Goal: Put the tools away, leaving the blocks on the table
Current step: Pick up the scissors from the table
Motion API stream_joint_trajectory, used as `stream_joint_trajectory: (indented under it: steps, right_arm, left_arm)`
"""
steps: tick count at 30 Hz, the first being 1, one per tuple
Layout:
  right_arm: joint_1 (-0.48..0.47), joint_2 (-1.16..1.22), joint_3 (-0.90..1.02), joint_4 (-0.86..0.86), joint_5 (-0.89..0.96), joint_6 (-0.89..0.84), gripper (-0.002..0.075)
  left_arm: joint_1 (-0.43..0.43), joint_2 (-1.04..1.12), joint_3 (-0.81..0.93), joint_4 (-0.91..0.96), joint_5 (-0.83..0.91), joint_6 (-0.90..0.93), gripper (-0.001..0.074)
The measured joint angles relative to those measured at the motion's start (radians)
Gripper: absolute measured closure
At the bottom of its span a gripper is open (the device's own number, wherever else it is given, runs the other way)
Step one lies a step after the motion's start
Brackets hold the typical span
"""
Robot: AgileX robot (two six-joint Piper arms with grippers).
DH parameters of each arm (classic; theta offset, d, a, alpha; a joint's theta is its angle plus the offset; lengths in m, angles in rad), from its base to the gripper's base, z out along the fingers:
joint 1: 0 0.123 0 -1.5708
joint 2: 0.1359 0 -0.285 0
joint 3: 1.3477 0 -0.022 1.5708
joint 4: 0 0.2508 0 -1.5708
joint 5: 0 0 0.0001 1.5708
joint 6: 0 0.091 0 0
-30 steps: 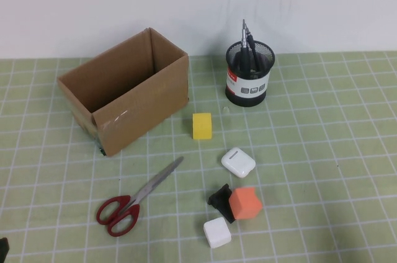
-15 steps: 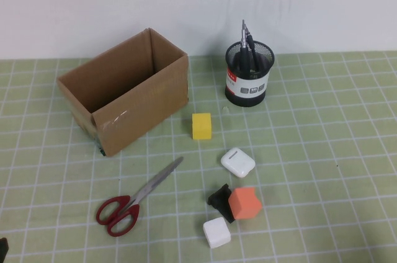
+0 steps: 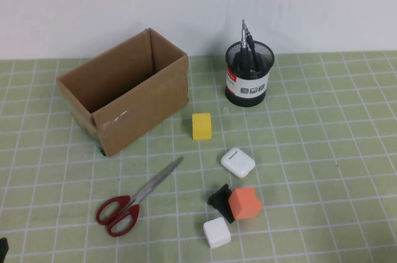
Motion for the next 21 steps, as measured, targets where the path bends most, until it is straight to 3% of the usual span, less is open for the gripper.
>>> stream_joint_trajectory:
  steps: [11, 21]
  right_arm:
    - [-0.008, 0.0, 0.0, -0.004, 0.002, -0.001, 0.0733]
    - [-0.039, 0.0, -0.003, 0.186, 0.003, -0.279, 0.0733]
  left_arm:
    - [0.0, 0.0, 0.0, 0.0, 0.0, 0.0, 0.0739]
    - [0.0, 0.0, 0.0, 0.0, 0.0, 0.0, 0.0739]
